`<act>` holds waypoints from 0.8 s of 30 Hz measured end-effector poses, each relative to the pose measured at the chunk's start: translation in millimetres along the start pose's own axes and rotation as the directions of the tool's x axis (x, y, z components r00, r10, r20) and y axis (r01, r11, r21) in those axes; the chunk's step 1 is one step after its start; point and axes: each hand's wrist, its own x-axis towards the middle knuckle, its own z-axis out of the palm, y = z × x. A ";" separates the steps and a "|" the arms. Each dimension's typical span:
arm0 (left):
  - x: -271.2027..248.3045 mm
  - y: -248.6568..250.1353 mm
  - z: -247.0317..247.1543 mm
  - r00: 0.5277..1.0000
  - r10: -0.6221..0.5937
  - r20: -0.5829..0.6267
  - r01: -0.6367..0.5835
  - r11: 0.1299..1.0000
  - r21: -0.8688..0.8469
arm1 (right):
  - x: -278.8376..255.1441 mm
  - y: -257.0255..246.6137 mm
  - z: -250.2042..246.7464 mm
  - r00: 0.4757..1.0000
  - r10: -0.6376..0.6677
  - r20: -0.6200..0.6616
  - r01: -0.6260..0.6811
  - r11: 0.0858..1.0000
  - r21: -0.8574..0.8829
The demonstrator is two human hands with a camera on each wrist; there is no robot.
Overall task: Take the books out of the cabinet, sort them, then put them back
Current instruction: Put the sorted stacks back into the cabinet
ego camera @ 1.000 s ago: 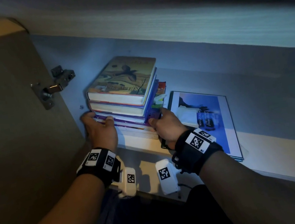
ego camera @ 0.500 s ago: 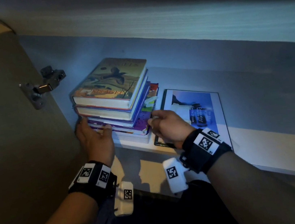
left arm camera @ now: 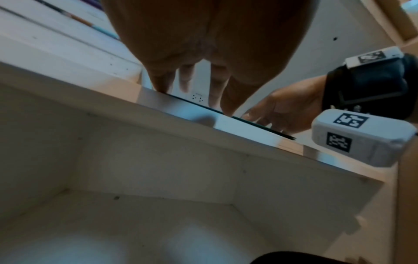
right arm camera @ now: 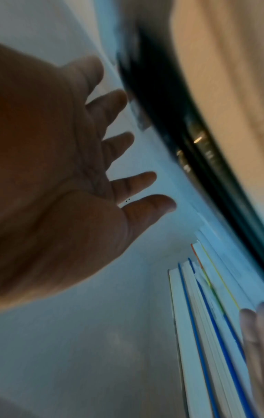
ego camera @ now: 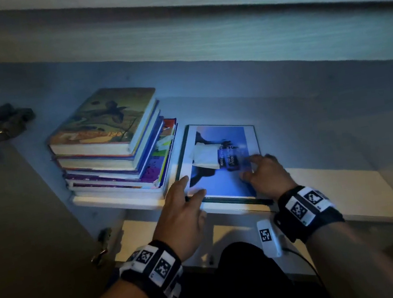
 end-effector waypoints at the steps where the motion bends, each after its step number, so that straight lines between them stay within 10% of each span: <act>1: 0.3 1.5 0.8 0.999 -0.035 0.029 0.034 0.999 0.039 | -0.2 3.0 5.3 1.000 -0.001 0.031 0.002 1.000 -0.030; 24: 6.5 0.7 -15.9 0.937 -0.209 0.280 0.212 0.977 0.021 | -10.8 0.2 8.3 0.999 0.009 0.040 -0.011 0.999 0.037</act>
